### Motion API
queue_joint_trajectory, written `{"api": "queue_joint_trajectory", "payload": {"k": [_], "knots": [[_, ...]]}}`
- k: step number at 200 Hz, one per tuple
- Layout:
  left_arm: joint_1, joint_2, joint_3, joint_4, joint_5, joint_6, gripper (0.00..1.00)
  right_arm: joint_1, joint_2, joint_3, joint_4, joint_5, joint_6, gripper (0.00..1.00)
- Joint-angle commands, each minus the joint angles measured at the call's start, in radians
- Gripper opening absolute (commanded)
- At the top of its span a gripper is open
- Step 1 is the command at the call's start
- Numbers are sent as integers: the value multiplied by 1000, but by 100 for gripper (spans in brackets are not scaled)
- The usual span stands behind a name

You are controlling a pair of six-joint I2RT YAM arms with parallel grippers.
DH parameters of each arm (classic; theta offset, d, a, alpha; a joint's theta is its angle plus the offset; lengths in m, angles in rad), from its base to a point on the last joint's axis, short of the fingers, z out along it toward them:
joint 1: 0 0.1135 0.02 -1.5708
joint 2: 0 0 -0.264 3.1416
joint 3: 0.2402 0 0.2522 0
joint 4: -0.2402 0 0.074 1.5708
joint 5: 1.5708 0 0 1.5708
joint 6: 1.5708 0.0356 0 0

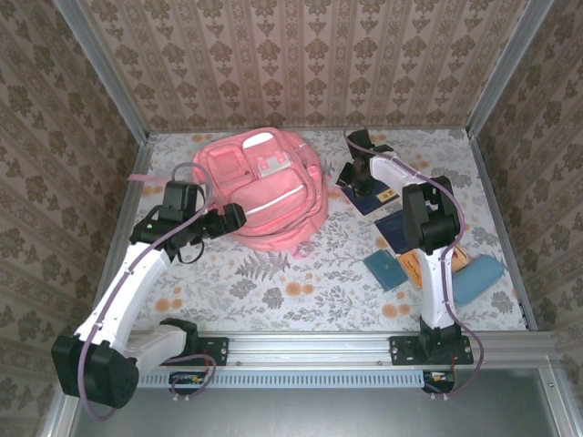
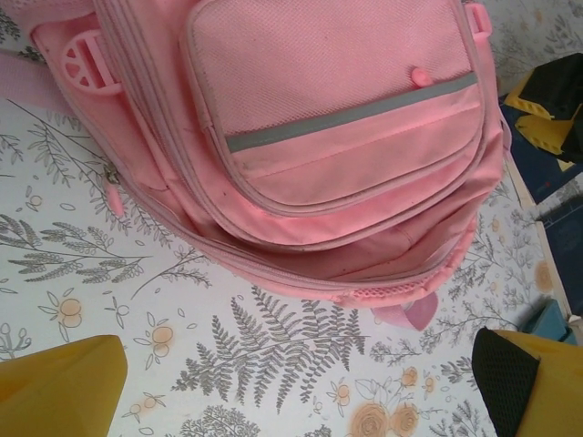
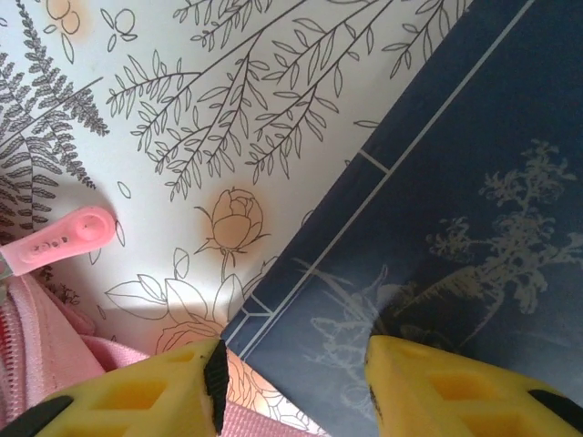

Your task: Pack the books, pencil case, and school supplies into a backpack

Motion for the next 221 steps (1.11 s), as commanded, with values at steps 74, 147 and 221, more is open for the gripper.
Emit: {"api": "queue_joint_trajectory", "payload": {"k": [74, 147, 221], "knots": [[-52, 24, 12, 44, -12, -57, 100, 126, -309, -602, 74, -246, -61, 43], [-147, 139, 69, 110, -69, -69, 100, 328, -541, -825, 175, -307, -10, 42], [-374, 323, 155, 159, -82, -151, 99, 209, -825, -850, -9, -48, 2, 59]]}}
